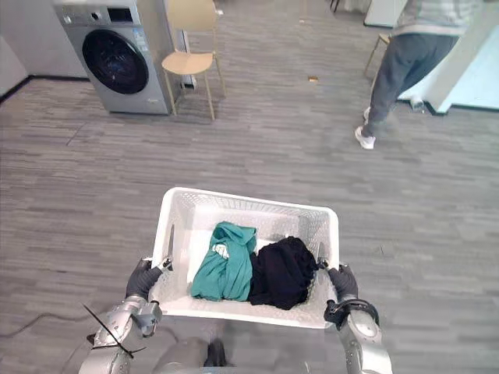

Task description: Pick up the laundry basket with both hands and put the clothes into the washing machine.

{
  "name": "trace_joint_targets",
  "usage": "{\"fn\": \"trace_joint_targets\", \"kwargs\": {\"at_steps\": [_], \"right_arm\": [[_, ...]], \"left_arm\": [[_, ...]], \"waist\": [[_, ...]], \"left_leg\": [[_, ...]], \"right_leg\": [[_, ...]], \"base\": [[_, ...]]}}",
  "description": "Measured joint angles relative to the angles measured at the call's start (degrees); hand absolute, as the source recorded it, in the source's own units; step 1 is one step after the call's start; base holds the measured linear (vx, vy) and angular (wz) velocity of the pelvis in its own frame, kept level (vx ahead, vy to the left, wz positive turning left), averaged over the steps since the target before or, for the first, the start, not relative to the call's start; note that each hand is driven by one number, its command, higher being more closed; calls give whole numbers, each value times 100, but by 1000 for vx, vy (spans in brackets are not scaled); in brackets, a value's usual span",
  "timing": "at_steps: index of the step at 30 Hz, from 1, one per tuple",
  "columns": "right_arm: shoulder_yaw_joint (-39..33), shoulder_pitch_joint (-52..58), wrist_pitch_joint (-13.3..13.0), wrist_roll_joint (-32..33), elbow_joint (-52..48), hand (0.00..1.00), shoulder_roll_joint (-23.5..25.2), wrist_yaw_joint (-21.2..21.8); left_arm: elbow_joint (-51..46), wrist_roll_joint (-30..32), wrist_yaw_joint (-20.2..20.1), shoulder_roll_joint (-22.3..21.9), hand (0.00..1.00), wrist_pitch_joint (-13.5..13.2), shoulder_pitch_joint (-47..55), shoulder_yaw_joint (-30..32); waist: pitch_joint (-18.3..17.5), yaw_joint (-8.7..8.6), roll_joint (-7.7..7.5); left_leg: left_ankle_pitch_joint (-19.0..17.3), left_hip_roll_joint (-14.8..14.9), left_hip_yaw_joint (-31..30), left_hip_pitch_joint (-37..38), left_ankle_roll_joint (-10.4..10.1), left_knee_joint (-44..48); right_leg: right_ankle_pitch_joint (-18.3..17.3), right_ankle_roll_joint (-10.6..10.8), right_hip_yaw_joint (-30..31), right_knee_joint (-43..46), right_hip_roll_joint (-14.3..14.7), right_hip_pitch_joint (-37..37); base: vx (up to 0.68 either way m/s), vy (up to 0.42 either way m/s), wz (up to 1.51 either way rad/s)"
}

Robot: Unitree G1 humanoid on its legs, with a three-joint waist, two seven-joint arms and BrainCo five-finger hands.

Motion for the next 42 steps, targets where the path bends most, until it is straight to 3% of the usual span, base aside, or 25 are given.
{"fn": "trace_joint_targets", "kwargs": {"at_steps": [1, 3, 4, 5, 6, 7, 9, 10, 11, 12, 13, 14, 15, 17, 18, 19, 21, 22, 23, 25, 27, 29, 30, 40, 42], "right_arm": [[-2, 62, 0, 0, -53, 100, 50, 2], [-57, 245, -5, 8, -308, 100, 98, 2], [-114, 396, -7, 22, -525, 100, 104, 1], [-139, 564, -11, 27, -748, 100, 95, 1], [-136, 714, -20, 26, -963, 100, 104, 2], [-132, 812, -73, 26, -1040, 100, 98, 1], [-129, 881, -54, 3, -1034, 100, 96, -4], [-137, 914, -53, 4, -1058, 100, -1, -4], [-147, 911, -51, 3, -1115, 100, -82, -3], [-142, 855, -38, -3, -1205, 100, -173, -3], [-122, 767, -18, -44, -1239, 100, -205, -6], [-128, 760, -7, -44, -1234, 100, -211, -12], [-140, 747, -2, -44, -1229, 100, -201, -35], [-140, 735, -5, -72, -1214, 100, -135, -64], [-130, 668, -9, -72, -1189, 100, -114, -136], [-130, 617, -12, -73, -1158, 100, -116, -156], [-125, 530, -119, -72, -938, 100, -177, -179], [-109, 423, -175, -80, -757, 100, -208, -179], [-110, 390, -195, -84, -723, 100, -198, -179], [-127, 459, -197, -259, -444, 100, 70, -182], [-140, 517, -196, -274, -444, 100, 152, -181], [-199, 530, -196, -318, -444, 100, 165, -178], [-203, 556, -222, -474, -246, 100, 272, -113], [-157, 430, -352, -416, 102, 100, 243, -92], [35, 84, -358, -416, 517, 100, 147, -86]], "left_arm": [[-22, -1, -2, 69, 100, -7, -5, -18], [-84, -1, -22, 84, 100, -10, -66, -75], [-98, -4, -41, 139, 100, -11, -141, -147], [-148, -14, -84, 228, 100, -12, -196, -184], [-259, -16, -97, 286, 100, -15, -197, -191], [-273, -16, -114, 292, 100, -22, -179, -192], [-233, -12, -126, 208, 100, -6, -105, -201], [-220, -12, -146, 106, 100, 9, -67, -201], [-223, -12, -155, 56, 100, 6, -64, -190], [-223, -12, -179, -28, 100, 2, -64, -152], [-222, -16, -179, -157, 100, -2, -59, -29], [-219, -16, -187, -190, 100, -4, -52, -20], [-215, -16, -185, -190, 100, -5, -33, -37], [-183, -20, -185, -161, 100, -27, -38, -28], [-148, -26, -182, -153, 100, -47, -52, -29], [-110, -37, -180, -154, 100, -70, -63, -31], [38, -48, -174, -231, 100, -120, -159, -38], [71, -46, -84, -245, 100, -128, -136, -91], [85, -46, -49, -202, 100, -133, -133, -140], [276, -44, 5, 59, 100, -111, -150, -202], [276, -45, -2, 73, 100, -111, -97, -218], [274, -45, -16, 72, 100, -113, -91, -278], [455, -52, -70, 46, 100, -114, -30, -201], [487, -44, -64, 42, 100, -111, -31, -170], [645, -44, -29, 26, 100, -110, -31, -7]], "waist": [[-6, -48, 178], [5, -119, 426], [10, -119, 475], [-16, -136, 450], [-66, -174, 352], [-140, -236, 200], [-278, -332, 130], [-380, -393, 297], [-374, -370, 467], [-348, -325, 710], [-303, -183, 936], [-283, -134, 996], [-246, -94, 1074], [-165, -89, 936], [-81, -78, 811], [-68, -79, 769], [-88, -76, 754], [-136, -52, 869], [-160, -44, 937], [-237, -124, 464], [-255, -99, 288], [-262, -98, 279], [-191, -101, 162], [-191, -94, 176], [-176, -35, 180]], "left_leg": [[-38, 50, -203, 404, -38, -275], [-194, 202, -403, 871, -140, -587], [-186, 265, -398, 1097, -159, -691], [-175, 344, -355, 1292, -270, -658], [-344, 342, -370, 1491, -527, -687], [-542, 302, -407, 1834, -734, -742], [-720, 428, -560, 2196, -923, -521], [-651, 808, -693, 1936, -1008, 625], [-485, 1035, -719, 1732, -1109, 1234], [57, 1322, -788, 1366, -1175, 2134], [1780, 1638, -944, 804, -1398, 3460], [1932, 1790, -1028, 542, -1465, 3991], [1843, 1954, -1050, 89, -1363, 4780], [1503, 1983, -881, -493, -923, 5236], [1068, 1985, -584, -738, -861, 4779], [883, 1950, -458, -822, -863, 4311], [621, 1649, -359, -860, -936, 2118], [1197, 1311, -646, -773, -993, 201], [1271, 1247, -700, -753, -898, -32], [1226, 862, -520, -419, -839, -518], [1319, 621, -357, -204, -715, -976], [1422, 460, -328, 27, -629, -1390], [2407, 63, -364, 381, -688, -3010], [2370, 97, -391, 74, -669, -2845], [1971, 193, -361, -356, -681, -2121]], "right_leg": [[-356, -124, -163, -142, 198, -385], [-634, -238, -583, -839, 429, -807], [-631, -253, -876, -1591, 471, -990], [-436, -136, -1196, -3159, 558, -1021], [-21, -50, -1360, -4694, 657, -998], [196, -82, -1196, -5256, 713, -1058], [725, -366, -756, -4670, 890, -1053], [655, -524, -785, -4141, 1093, -984], [478, -606, -872, -4078, 1239, -881], [259, -681, -903, -4001, 1478, -742], [38, -812, -836, -4089, 1749, -353], [-7, -840, -839, -4204, 1850, -159], [-13, -849, -816, -4516, 1981, 285], [-10, -845, -771, -5173, 1930, 1110], [16, -805, -683, -5529, 1849, 1588], [27, -788, -671, -5667, 1807, 1750], [23, -774, -614, -5813, 1723, 1907], [-127, -469, -456, -5651, 1752, 1918], [-242, -304, -345, -5605, 1776, 1948], [-325, -126, -132, -5570, 1366, 1937], [-272, -45, -107, -5581, 1145, 1937], [-147, 101, -89, -5537, 1030, 1930], [-177, 178, -95, -5994, 814, 1392], [-137, 175, -267, -6264, 801, 1332], [-138, 182, -596, -6471, 716, 1341]], "base": [[583, 65, -10], [524, 31, 15], [651, -37, 35], [807, -96, 42], [857, -163, 55], [727, -169, 56], [699, -197, 56], [759, -213, 32], [871, -230, 3], [711, -138, -55], [704, -133, -59], [788, -96, -60], [621, -49, -24], [660, -33, -6], [568, -4, 3], [488, 43, -3], [377, 108, -21], [342, 151, -37], [409, 177, -26], [375, 140, 1], [367, 117, -4], [240, 89, 6], [89, 38, 6], [5, 3, 4], [45, 20, -11]]}}
